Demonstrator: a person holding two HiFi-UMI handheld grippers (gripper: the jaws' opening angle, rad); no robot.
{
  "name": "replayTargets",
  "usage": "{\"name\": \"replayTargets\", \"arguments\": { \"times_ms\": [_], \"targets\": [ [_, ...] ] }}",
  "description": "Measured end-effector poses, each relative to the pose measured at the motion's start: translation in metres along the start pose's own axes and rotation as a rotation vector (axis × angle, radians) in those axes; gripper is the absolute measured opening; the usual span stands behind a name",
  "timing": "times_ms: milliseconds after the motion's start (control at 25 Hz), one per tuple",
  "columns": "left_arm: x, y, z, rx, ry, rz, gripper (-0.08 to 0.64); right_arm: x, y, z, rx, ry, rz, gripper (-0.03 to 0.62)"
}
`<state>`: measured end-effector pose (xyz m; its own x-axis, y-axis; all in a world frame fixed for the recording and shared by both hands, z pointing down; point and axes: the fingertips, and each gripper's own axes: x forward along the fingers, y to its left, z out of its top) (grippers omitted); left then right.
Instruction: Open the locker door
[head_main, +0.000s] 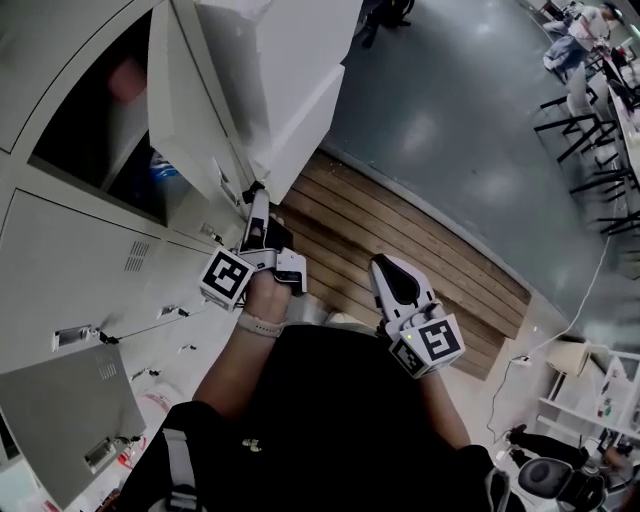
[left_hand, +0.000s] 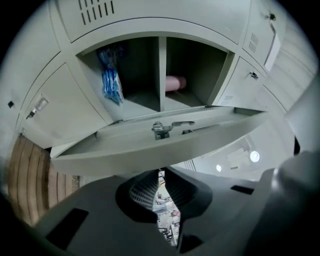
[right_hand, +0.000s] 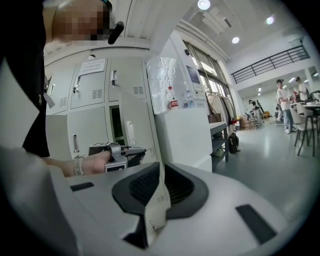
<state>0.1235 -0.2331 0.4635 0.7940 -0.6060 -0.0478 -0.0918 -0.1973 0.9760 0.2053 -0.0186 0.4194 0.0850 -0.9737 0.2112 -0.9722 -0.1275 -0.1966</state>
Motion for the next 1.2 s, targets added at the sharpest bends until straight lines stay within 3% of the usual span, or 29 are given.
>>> {"name": "replayTargets", "arguments": {
  "times_ms": [400,600,960,1200],
  "targets": [
    [0.065,-0.008,-0.052,-0.174,-0.102,-0.037,0.049,-0.033,-0.053,0.001,-0.002,0.009,-0.072,0.051],
    [0.094,-0.008,-0.068,-0.195,-0.110,-0.040,0.049,-0.041,-0.071,0.002,0.003,0.011,-0.097,0.051],
    [0.124,-0.005,-0.093,-0.247,-0.053,-0.022,0.049,-0.049,-0.083,0.007,0.050,-0.017,-0.139,0.051],
    [0.108,-0.023,-0.130,-0.286,0.097,-0.031,0.049,-0.048,-0.075,0.007,0.029,-0.020,-0.129,0.051]
  ]
}}
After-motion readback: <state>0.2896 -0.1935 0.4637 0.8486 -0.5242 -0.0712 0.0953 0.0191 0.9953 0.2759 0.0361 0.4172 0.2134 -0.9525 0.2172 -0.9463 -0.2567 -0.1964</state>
